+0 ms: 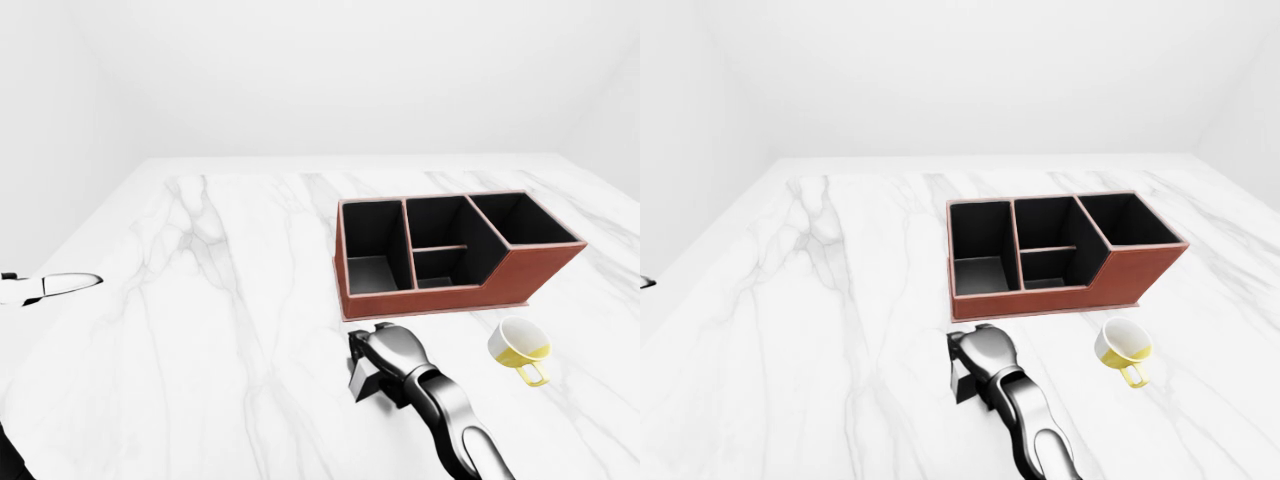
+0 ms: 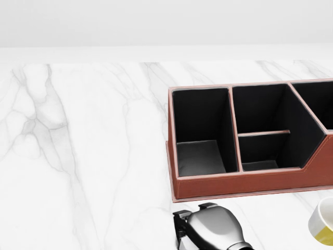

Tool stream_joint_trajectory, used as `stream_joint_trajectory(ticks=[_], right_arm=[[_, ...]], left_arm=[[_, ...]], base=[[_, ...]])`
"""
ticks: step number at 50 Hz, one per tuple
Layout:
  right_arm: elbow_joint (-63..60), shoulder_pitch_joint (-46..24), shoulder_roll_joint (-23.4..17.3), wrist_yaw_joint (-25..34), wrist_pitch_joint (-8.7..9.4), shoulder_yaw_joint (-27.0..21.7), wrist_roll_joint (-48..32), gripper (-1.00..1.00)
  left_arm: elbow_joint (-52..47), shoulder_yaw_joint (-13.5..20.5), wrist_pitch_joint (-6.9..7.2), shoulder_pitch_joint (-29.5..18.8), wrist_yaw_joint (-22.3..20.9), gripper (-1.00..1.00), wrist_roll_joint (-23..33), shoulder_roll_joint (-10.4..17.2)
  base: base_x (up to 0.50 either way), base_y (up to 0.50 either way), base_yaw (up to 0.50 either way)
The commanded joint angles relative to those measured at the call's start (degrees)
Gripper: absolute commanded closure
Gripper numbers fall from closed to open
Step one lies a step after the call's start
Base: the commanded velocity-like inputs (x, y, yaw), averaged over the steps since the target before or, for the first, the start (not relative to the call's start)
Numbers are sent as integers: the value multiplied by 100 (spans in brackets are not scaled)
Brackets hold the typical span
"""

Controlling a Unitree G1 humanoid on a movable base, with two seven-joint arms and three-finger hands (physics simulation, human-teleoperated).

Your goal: Pick up the book and place it in the caddy.

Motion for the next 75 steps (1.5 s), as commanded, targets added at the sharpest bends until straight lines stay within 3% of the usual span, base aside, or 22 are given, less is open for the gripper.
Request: stream_joint_trajectory(ticks=[1, 7, 8, 10, 16, 21, 27, 34, 36, 39, 45, 49, 50, 56, 65, 70, 75], right_arm=[[-174, 44, 70, 100, -1, 167, 474, 100], [-367, -29, 96, 363, -1, 116, 722, 100], [-756, -169, 193, 972, -1, 45, 1208, 100], [-1198, -543, 350, 1630, -1, -78, 1718, 100], [-2127, -1888, 512, 1630, -1, -450, 2729, 100], [-2217, -3001, 507, 1630, -1, -780, 3056, 100], [-1708, -4190, 209, 1630, -1, -1157, 3343, 100], [-1297, -4988, -128, 1630, -1, -1332, 3609, 100], [-1186, -5234, -180, 1630, 100, -1374, 3662, 100], [-751, -5838, -363, 1630, 296, -1491, 3817, 100], [262, -6734, -843, 1630, 364, -1665, 4163, 100], [1190, -7381, -1137, 1630, 200, -1723, 4268, 100], [1808, -7731, -1275, 1630, -1, -1744, 4229, 100], [3716, -8651, -1630, 1630, -1, -1728, 4038, 100], [6819, -10127, -2012, 1630, -1, -1449, 2851, 100], [7576, -10574, -1973, 1630, -1, -1377, 2355, 100], [7787, -10555, -1887, 1630, -1, -1399, 2114, 100]], left_arm=[[-32, 29, 0, 20, -5, -100, -11, -14], [-31, 37, 0, 42, -17, -100, -6, -34], [-12, 30, 0, 42, -17, -100, 0, -40], [-51, 39, 0, 34, -9, -100, -13, -23], [-92, 47, 0, 12, -2, -100, -21, -4], [-63, 32, 0, 4, 0, -100, -16, -4], [-80, 39, 0, -3, 2, -100, -25, 8], [-72, 33, 0, -1, 1, -100, -20, 2], [-29, 18, 0, 10, -6, -100, -4, -14], [-53, 37, 0, 11, -6, -100, -24, -3], [-63, 39, 0, 8, -5, -100, -30, 6], [-42, 27, 0, 13, -7, -100, -18, -8], [-48, 28, 0, 13, -5, -100, -19, -9], [-83, 23, 0, -1, 4, -100, -24, 2], [-39, -11, 0, -13, 7, -100, 3, -5], [-13, -7, 0, -7, -7, -100, 3, -4], [35, -22, 0, 4, -20, -100, 9, -21]], base=[[0, 0, 0], [0, 0, 0], [0, 0, 0], [0, 0, 0], [0, 0, 0], [0, 0, 0], [0, 0, 0], [0, 0, 0], [0, 0, 0], [0, 0, 0], [0, 0, 0], [0, 0, 0], [0, 0, 0], [0, 0, 0], [0, 0, 0], [0, 0, 0], [0, 0, 0]])
